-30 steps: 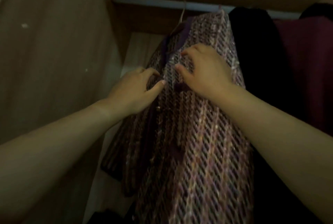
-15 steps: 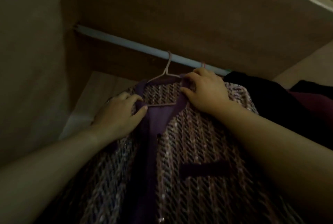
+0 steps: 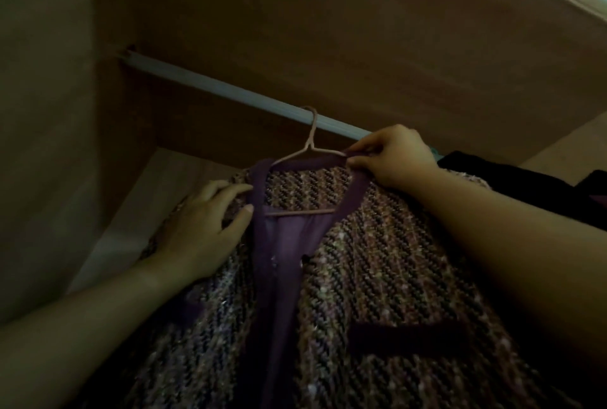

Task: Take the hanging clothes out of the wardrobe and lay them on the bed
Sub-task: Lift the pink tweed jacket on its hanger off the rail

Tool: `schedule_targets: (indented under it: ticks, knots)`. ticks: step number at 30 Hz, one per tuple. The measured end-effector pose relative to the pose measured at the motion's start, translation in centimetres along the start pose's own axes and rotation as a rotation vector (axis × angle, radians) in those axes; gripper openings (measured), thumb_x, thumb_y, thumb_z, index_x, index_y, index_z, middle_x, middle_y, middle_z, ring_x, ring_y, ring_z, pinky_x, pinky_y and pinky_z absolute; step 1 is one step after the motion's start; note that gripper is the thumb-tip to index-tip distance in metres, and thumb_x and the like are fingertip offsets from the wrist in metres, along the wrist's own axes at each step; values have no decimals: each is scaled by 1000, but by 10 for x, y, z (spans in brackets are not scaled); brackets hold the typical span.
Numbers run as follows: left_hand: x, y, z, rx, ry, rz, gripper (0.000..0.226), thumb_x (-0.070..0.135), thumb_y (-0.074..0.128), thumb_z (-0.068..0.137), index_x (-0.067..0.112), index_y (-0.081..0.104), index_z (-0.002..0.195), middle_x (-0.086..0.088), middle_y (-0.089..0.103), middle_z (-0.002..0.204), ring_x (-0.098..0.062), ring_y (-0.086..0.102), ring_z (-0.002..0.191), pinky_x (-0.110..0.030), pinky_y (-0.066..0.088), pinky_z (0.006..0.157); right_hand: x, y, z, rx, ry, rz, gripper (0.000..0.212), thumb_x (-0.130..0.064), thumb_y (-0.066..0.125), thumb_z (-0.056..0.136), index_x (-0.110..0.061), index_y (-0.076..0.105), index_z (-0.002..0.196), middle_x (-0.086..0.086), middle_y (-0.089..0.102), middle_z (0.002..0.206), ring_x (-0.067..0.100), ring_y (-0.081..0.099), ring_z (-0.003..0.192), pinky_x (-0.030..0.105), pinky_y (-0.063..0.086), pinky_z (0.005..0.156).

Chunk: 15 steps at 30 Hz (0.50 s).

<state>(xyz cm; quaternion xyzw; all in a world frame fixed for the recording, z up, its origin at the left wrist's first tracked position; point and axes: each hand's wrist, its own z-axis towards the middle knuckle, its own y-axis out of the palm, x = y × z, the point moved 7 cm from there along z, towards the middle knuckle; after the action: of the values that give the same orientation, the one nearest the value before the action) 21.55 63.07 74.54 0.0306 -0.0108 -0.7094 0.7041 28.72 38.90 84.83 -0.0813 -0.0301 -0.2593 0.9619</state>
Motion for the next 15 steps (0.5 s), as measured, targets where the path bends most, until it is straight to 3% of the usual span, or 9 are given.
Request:
schedule_targets:
  ticks: [5, 9, 12, 15]
  knots:
    - [11, -5, 24, -10, 58, 8, 60, 54, 30, 83, 30, 46, 135, -1, 40, 139, -20, 39, 127, -32, 32, 100, 1, -18, 3, 155, 27, -15, 12, -36, 68, 83, -38, 70, 95, -8, 66, 99, 10, 58, 86, 29, 50, 72]
    - [22, -29, 29, 136, 90, 67, 55, 50, 34, 83, 27, 51, 130, -5, 44, 131, -24, 41, 121, -34, 31, 98, 2, -18, -13, 274, -14, 40, 16, -41, 68, 82, -39, 70, 98, -11, 69, 99, 12, 60, 92, 32, 52, 75]
    - [25, -45, 26, 194, 106, 133, 62, 56, 29, 81, 25, 50, 130, -8, 43, 127, -27, 41, 118, -37, 32, 96, -5, -22, -25, 262, -46, 103, 17, -42, 69, 81, -41, 70, 98, -14, 68, 97, 8, 59, 90, 31, 52, 76]
    - [24, -52, 12, 110, 117, 176, 68, 59, 26, 80, 23, 48, 133, -9, 46, 127, -27, 44, 117, -31, 32, 93, -13, -14, -55, 178, -99, 182, 18, -38, 70, 80, -41, 70, 98, -22, 62, 86, -1, 55, 85, 28, 51, 77]
